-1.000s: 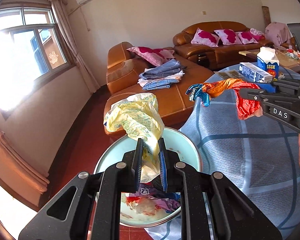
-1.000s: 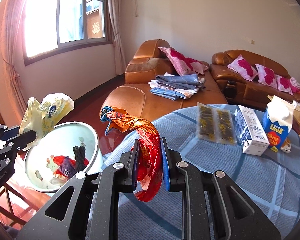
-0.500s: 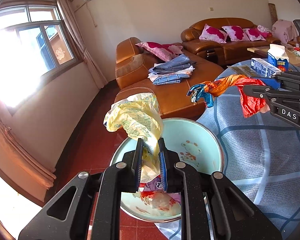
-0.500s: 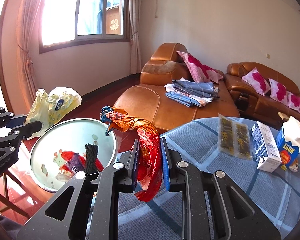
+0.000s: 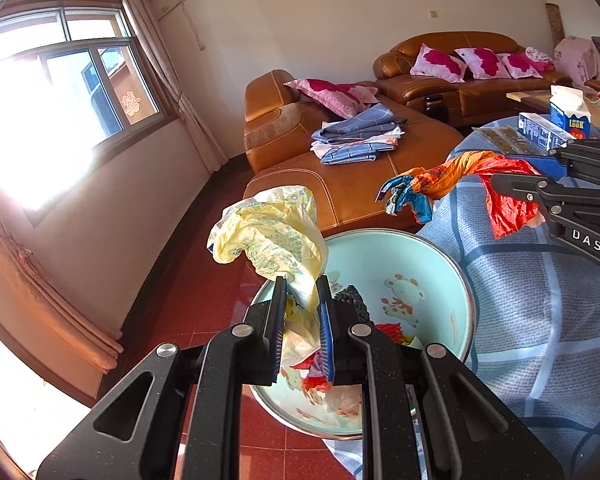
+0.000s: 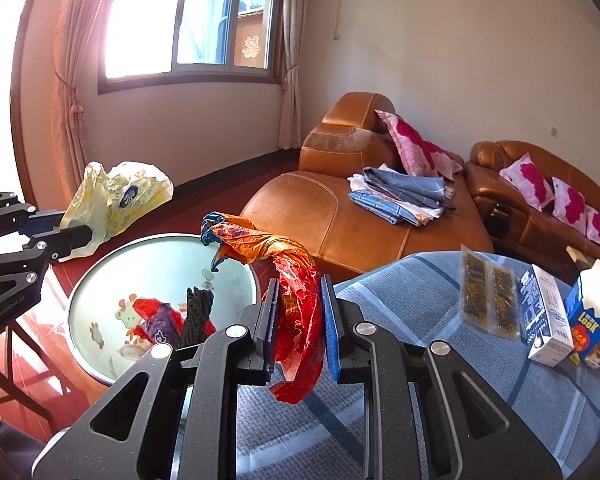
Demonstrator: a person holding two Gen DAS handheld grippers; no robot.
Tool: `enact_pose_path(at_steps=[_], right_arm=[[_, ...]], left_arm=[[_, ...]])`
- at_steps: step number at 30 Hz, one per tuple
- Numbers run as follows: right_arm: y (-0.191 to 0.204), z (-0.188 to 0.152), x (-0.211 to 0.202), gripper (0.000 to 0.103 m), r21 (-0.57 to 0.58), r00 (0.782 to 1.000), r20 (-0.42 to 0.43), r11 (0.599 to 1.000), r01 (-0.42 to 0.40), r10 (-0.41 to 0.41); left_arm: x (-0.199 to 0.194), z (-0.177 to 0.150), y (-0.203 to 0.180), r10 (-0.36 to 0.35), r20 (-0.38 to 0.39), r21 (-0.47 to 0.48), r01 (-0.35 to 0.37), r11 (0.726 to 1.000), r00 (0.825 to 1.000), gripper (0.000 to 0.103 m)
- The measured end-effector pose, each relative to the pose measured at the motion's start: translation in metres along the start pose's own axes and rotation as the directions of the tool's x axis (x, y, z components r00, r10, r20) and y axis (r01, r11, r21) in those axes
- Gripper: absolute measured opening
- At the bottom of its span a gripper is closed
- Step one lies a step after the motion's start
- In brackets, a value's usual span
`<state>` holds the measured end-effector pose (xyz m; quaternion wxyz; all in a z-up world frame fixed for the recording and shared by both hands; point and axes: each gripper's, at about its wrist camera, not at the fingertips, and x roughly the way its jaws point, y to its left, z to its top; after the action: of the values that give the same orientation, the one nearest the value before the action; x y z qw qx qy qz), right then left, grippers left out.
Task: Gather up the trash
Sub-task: 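Carry the yellow bag and orange-red wrapper with both tools over the bin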
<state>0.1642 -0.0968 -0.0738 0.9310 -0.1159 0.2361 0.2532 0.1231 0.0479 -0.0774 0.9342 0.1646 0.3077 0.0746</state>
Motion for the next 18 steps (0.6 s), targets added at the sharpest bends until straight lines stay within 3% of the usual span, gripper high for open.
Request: enact_pose_path(at_steps=[18], right_arm=[[0.019, 0.002, -0.003, 0.020, -0.086, 0.999, 0.024, 0.996, -0.024, 0.026]], left_arm=[[0.006, -0.003, 0.004, 0.029, -0.016, 0.017, -0.029, 0.999, 0.999, 0.015]])
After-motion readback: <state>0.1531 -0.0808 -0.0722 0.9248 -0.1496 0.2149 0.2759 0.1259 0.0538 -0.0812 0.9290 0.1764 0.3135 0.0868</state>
